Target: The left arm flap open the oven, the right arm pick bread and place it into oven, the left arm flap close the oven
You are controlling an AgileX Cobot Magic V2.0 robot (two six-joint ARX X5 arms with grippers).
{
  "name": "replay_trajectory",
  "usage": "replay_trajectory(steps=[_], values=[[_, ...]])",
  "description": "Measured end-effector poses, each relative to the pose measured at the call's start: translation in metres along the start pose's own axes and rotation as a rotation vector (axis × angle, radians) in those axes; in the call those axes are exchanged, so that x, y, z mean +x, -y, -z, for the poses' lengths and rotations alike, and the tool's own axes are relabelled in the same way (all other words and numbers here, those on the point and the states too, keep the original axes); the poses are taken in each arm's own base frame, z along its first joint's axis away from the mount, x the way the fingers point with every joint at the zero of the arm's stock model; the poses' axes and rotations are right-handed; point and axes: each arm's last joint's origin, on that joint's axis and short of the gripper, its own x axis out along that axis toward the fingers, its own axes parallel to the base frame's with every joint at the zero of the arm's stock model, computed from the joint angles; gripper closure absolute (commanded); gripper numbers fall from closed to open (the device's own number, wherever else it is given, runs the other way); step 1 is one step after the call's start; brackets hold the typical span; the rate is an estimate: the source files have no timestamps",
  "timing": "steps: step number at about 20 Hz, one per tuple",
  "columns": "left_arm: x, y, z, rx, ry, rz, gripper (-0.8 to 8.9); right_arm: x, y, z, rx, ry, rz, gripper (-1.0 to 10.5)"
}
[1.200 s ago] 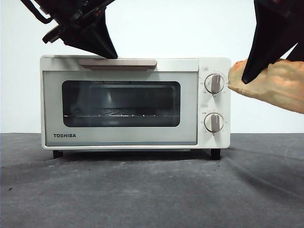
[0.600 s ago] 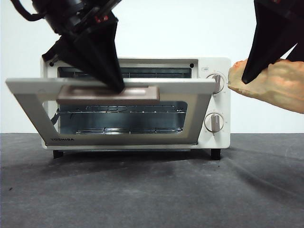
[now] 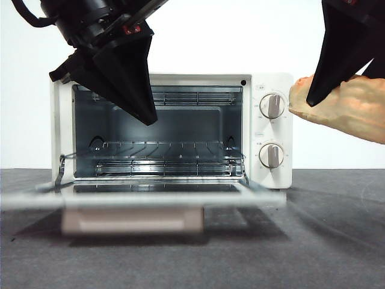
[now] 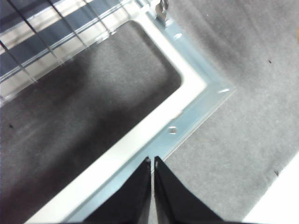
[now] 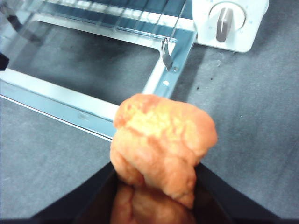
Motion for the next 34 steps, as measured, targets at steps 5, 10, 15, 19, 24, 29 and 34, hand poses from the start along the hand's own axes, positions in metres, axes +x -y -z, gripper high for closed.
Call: replay_trajectory(steps=[5, 10, 15, 19, 24, 29, 34], values=[[-0.005, -0.003, -0.001, -0.015, 0.02, -0.005, 7.98, 0.0, 0.0, 0.0, 0.0, -0.005, -0.016, 7.5], [-0.047, -0.015, 0.0, -0.052, 0.164, -0.032, 7.98, 0.0, -0.003, -0.004, 0.003, 0.025, -0.067, 7.5], [-0.074, -0.034, 0.037, -0.118, 0.244, -0.09, 7.98, 0.011, -0.012, -0.021, 0.002, 0.022, -0.106, 7.5], [-0.085, -0.04, 0.074, -0.159, 0.249, -0.123, 7.98, 0.032, -0.026, -0.044, -0.003, 0.02, -0.129, 7.5], [-0.096, -0.036, 0.097, -0.16, 0.262, -0.125, 7.98, 0.069, -0.051, -0.075, -0.021, 0.022, -0.155, 7.5], [-0.103, -0.033, 0.104, -0.157, 0.27, -0.125, 7.98, 0.114, -0.07, -0.106, -0.015, 0.037, -0.141, 7.5], [-0.104, -0.033, 0.105, -0.155, 0.277, -0.125, 7.98, 0.15, -0.076, -0.113, 0.015, 0.076, -0.084, 7.5]])
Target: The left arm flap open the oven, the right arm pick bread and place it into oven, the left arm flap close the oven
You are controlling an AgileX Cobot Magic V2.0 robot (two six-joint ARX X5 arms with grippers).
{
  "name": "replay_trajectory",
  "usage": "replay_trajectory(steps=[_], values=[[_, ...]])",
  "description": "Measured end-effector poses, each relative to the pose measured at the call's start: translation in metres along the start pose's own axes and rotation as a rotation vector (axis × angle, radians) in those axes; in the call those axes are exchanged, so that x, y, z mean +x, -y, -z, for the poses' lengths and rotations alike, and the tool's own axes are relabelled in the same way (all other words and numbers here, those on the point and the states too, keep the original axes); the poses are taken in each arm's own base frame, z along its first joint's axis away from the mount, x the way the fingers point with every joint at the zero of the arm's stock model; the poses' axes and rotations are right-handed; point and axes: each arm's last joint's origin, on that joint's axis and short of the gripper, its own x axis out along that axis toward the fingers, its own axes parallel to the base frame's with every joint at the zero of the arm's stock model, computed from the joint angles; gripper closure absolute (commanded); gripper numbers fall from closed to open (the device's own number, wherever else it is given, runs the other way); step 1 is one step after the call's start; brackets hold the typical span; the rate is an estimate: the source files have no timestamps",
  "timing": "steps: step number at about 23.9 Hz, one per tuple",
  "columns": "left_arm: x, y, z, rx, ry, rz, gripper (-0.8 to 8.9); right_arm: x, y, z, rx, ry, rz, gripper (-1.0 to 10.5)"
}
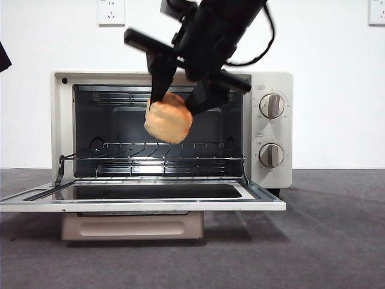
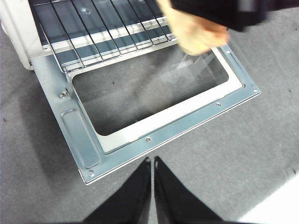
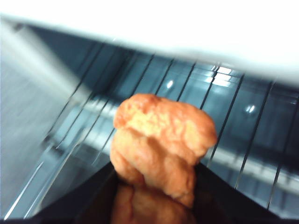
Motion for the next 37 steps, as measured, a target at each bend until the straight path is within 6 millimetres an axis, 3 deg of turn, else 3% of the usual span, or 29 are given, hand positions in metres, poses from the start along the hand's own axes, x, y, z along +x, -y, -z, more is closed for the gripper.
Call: replay_trajectory(steps=[5, 15, 19, 26, 37], values=[[0.0, 0.0, 0.0, 0.0, 0.0, 0.0, 7.98, 0.016, 0.004, 0.0, 0.05, 0.095, 0.099, 7.5], [0.0, 0.0, 0.0, 0.004, -0.003, 0.0, 7.98, 0.025, 0.015, -0.003, 0.084, 0.139, 0.176, 7.4], [0.0, 0.0, 0.0, 0.003, -0.004, -0.001, 7.98, 0.032, 0.018, 0.002, 0.082, 0.111, 0.193, 6.3], [0.0, 0.0, 0.001, 0.003, -0.006, -0.001, 7.98, 0.032, 0.019, 0.003, 0.08, 0.101, 0.198, 5.3], [0.0, 0.0, 0.001, 0.003, -0.007, -0.001, 7.98, 0.022, 0.015, -0.001, 0.079, 0.1, 0.174, 5.2]])
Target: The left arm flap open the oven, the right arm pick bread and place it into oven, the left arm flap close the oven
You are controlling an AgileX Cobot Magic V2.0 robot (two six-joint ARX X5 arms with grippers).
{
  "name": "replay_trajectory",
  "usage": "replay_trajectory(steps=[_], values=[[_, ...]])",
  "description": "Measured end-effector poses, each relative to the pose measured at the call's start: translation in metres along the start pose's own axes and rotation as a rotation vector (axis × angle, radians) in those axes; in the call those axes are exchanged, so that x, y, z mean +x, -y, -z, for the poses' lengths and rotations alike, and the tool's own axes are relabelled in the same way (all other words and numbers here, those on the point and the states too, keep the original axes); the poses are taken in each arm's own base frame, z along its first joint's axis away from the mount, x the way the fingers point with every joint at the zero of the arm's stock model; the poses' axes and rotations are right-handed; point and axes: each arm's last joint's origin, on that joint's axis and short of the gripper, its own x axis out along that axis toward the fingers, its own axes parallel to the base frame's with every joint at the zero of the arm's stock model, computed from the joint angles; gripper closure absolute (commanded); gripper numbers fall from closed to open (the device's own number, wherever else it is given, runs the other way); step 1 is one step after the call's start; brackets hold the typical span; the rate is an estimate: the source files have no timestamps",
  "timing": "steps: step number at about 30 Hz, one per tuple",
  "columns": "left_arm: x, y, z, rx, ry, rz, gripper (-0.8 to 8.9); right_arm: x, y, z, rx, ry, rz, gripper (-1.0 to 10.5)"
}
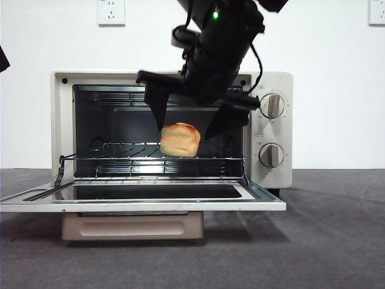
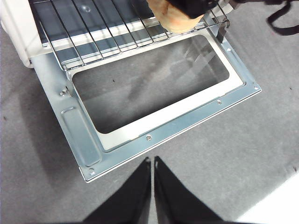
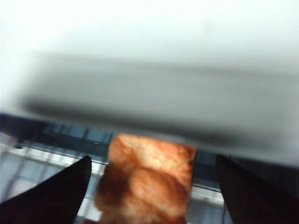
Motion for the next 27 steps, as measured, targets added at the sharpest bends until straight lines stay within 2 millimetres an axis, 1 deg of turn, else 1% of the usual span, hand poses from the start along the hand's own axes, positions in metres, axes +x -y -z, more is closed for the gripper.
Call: replay_trajectory(steps=[6, 12, 16, 20, 24, 27], values=[[0.0, 0.0, 0.0, 0.007, 0.0, 0.0, 7.98, -0.031, -0.007, -0.011, -0.007, -0.008, -0.076, 5.2], [0.0, 0.0, 0.0, 0.008, 0.001, 0.0, 7.98, -0.068, -0.012, -0.015, -0.083, -0.068, -0.16, 5.2], [0.0, 0.0, 0.0, 0.008, 0.001, 0.0, 7.98, -0.101, -0.007, -0.023, -0.168, -0.072, -0.2, 5.2], [0.0, 0.0, 0.0, 0.008, 0.002, 0.0, 7.98, -0.135, 0.001, -0.026, -0.262, -0.091, -0.232, 5.2], [0.0, 0.0, -0.001, 0.01, 0.01, 0.002, 7.98, -0.162, 0.011, -0.026, -0.334, -0.11, -0.227, 5.2], [0.0, 0.0, -0.001, 0.01, 0.01, 0.002, 7.98, -0.179, 0.017, -0.025, -0.353, -0.085, -0.274, 5.2]])
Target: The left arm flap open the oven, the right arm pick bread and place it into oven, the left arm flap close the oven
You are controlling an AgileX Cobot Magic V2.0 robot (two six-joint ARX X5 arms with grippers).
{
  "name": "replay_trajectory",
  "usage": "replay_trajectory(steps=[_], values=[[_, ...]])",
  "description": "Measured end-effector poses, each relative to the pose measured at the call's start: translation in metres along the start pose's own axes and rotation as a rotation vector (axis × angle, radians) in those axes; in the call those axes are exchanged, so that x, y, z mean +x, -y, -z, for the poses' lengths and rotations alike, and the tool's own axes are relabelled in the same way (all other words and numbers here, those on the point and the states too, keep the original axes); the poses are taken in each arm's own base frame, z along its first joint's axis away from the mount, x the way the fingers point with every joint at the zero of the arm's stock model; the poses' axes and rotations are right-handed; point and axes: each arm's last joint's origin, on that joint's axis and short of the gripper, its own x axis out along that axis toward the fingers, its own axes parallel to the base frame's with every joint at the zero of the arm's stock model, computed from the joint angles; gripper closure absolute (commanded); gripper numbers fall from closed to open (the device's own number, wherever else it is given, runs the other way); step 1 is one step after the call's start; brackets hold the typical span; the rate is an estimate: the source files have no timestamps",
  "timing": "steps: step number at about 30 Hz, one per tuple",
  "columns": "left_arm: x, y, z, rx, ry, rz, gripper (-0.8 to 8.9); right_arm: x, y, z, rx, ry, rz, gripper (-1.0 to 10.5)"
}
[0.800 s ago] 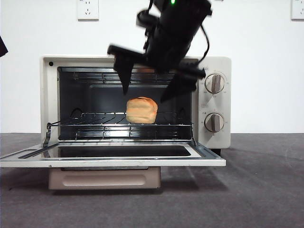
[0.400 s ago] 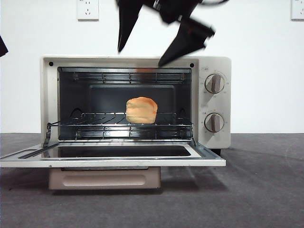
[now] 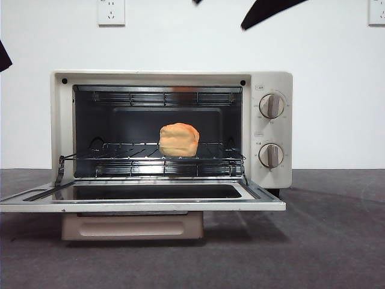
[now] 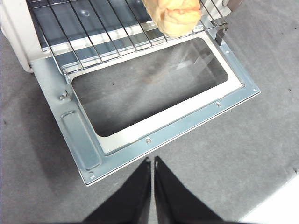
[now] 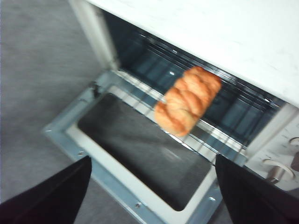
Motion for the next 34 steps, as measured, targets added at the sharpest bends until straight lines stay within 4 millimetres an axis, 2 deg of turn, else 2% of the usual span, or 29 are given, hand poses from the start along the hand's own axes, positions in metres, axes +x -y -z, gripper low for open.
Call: replay_trajectory(steps=[5, 12, 16, 24, 30, 34], values=[[0.0, 0.0, 0.0, 0.0, 0.0, 0.0, 7.98, -0.018, 0.002, 0.023, -0.02, 0.011, -0.04, 5.2], [0.0, 0.0, 0.0, 0.0, 0.0, 0.0, 7.98, -0.029, 0.006, 0.062, -0.031, 0.047, -0.116, 5.2], [0.0, 0.0, -0.002, 0.003, 0.017, 0.003, 7.98, -0.032, 0.008, 0.076, -0.032, 0.048, -0.132, 5.2], [0.004, -0.004, -0.008, -0.019, 0.085, -0.015, 7.99, -0.032, 0.008, 0.077, -0.033, 0.056, -0.132, 5.2], [0.023, -0.034, 0.002, -0.142, 0.111, -0.128, 8.0, -0.032, 0.008, 0.077, -0.032, 0.051, -0.132, 5.2], [0.031, -0.056, 0.012, -0.235, 0.122, -0.106, 8.0, -0.032, 0.008, 0.078, -0.032, 0.049, -0.131, 5.2]])
